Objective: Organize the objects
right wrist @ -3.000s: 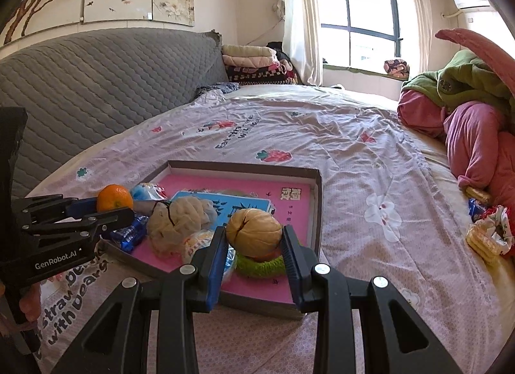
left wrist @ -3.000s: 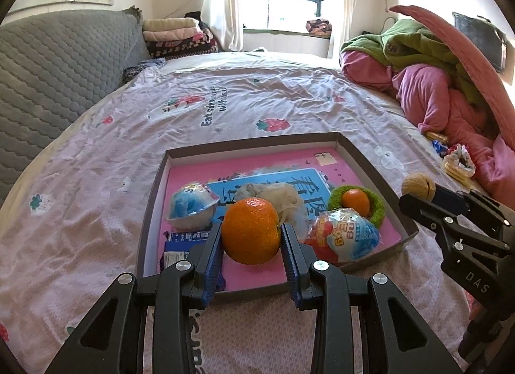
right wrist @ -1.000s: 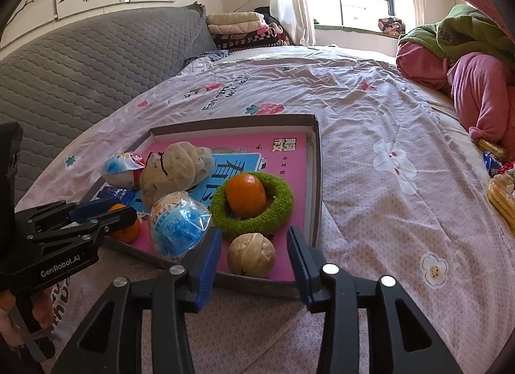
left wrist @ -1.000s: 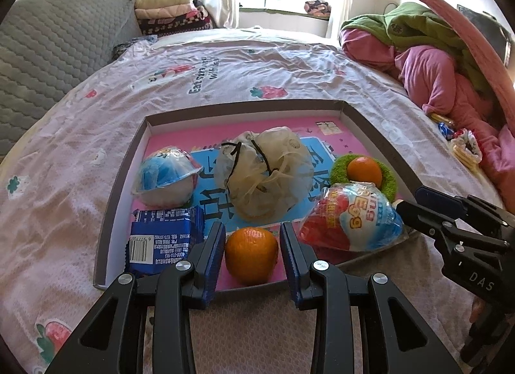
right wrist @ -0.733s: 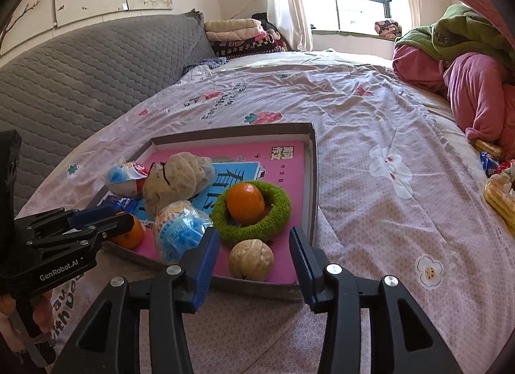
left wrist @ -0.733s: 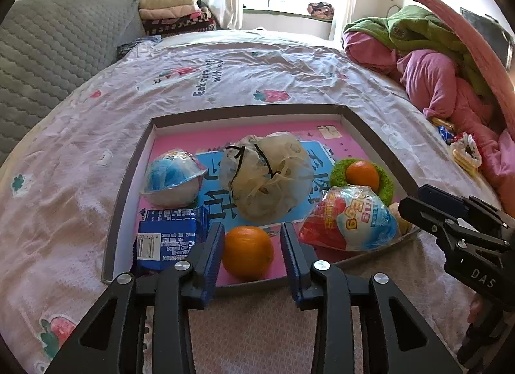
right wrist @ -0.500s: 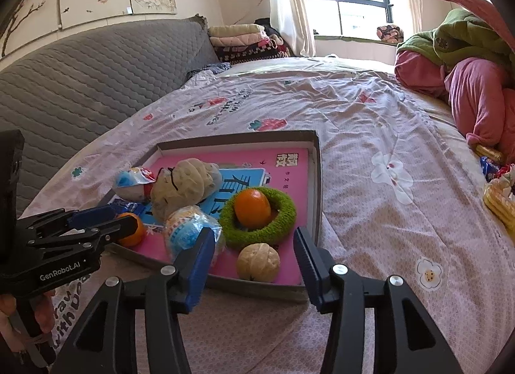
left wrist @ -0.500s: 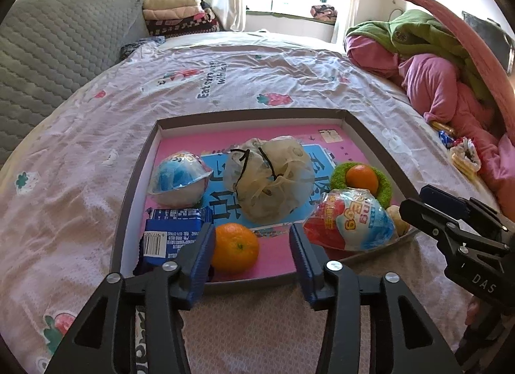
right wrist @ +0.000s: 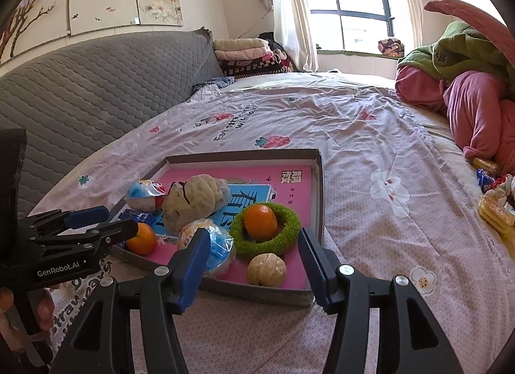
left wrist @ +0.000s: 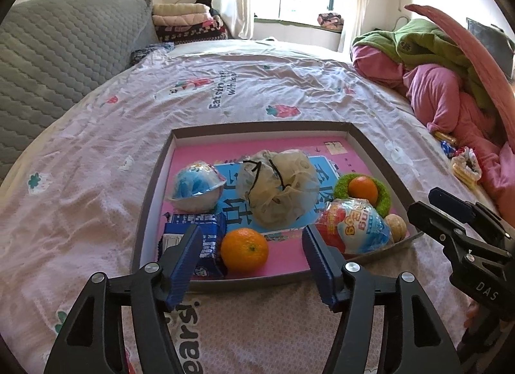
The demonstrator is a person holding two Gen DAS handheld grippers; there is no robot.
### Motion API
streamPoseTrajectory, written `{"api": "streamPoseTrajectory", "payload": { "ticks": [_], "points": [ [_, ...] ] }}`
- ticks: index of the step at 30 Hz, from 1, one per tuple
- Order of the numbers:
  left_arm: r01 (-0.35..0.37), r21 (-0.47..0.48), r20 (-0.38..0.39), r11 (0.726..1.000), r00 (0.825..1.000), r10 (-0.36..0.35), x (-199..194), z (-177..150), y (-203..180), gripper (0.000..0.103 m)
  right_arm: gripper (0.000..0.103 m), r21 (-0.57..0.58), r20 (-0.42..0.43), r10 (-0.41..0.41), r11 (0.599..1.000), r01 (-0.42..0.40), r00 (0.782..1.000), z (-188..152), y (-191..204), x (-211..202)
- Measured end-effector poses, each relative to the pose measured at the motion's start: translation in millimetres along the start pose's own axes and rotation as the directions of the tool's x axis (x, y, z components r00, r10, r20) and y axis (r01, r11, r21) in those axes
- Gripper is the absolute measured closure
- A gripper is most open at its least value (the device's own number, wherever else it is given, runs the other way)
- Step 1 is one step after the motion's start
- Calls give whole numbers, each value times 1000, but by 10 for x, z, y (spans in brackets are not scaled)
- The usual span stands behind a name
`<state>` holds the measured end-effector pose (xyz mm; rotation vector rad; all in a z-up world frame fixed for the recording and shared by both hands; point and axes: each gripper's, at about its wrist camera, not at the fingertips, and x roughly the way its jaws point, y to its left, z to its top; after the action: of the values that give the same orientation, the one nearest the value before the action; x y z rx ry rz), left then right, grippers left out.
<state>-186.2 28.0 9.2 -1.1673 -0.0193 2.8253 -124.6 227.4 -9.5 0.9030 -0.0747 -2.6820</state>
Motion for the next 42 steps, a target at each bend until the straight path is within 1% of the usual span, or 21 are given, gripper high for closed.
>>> {"api": "streamPoseTrajectory", "payload": {
  "ticks": [6,10,15,20,23,24,25,27,30,35,42],
  "points": [
    [-13,-3,16,1000,1000,13,-64,2,8,35,45,-3,23,0,1000,0,1000,2,16,-55],
    [-13,-7,25,1000,1000,13,-101,-9,15,34,42,-8,37,8,1000,-7,999,8,44,-98],
    [-27,-18,46,999,999,28,-161,-48,41,27,41,-16,33,26,1000,-26,999,-30,115,-142],
    [-33,-31,50,999,998,34,-208,-85,78,25,41,-30,47,24,999,-22,999,-56,180,-199],
    [-40,-31,55,999,998,42,-239,-115,88,25,35,-38,54,23,999,-21,998,-63,214,-225],
    [-40,-34,58,999,997,42,-253,-125,93,25,30,-40,56,19,999,-16,998,-66,223,-232],
    [-37,-41,59,998,997,39,-265,-138,103,25,28,-41,62,12,999,-10,998,-73,233,-244],
    [-34,-51,55,998,998,37,-275,-161,114,25,28,-43,73,3,999,0,997,-89,255,-268],
    [-61,-51,48,997,997,64,-292,-200,107,25,28,-53,73,2,999,2,997,-110,292,-285],
    [-82,-67,31,994,996,84,-315,-258,116,25,26,-70,78,6,998,0,997,-153,366,-312],
    [-98,-61,23,993,995,99,-340,-331,109,25,26,-55,91,-9,998,14,996,-172,355,-340]
  ]
}}
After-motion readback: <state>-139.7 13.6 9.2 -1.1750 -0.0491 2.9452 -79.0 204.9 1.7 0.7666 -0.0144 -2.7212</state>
